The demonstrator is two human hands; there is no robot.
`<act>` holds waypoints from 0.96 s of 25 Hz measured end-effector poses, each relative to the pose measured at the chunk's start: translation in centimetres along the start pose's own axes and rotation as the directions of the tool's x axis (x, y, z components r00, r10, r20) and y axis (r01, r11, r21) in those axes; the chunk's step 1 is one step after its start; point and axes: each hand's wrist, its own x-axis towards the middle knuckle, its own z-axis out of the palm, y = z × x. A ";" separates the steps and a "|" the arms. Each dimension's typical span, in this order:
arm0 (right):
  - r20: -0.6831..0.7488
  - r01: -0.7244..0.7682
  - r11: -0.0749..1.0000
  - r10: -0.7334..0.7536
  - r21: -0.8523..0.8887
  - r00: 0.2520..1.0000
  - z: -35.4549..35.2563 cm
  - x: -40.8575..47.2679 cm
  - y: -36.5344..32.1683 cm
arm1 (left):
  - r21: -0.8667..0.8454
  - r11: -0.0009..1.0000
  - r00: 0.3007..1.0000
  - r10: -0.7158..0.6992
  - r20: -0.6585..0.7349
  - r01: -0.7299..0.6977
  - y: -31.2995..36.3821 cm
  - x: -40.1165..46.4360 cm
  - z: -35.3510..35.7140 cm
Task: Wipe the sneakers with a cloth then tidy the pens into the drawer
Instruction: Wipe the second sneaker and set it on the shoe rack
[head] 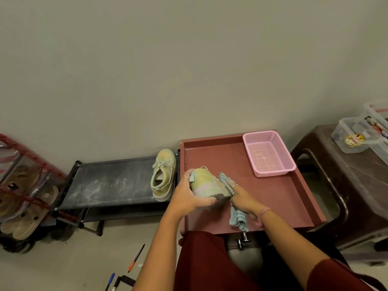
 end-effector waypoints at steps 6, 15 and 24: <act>-0.068 0.214 0.976 -0.210 0.049 0.975 1.1 -4.9 -4.2 | 0.049 0.996 0.997 0.075 -0.022 -0.074 1.4 0.2 0.8; 0.113 0.618 0.458 -0.739 -0.639 0.664 1.2 -5.6 -2.6 | 0.071 0.993 0.994 0.094 0.053 -0.098 1.4 1.4 0.5; -0.365 0.479 0.859 -0.510 -0.179 0.779 2.1 -2.3 -1.5 | 0.114 0.987 0.988 0.123 -0.093 -0.112 1.6 1.3 1.5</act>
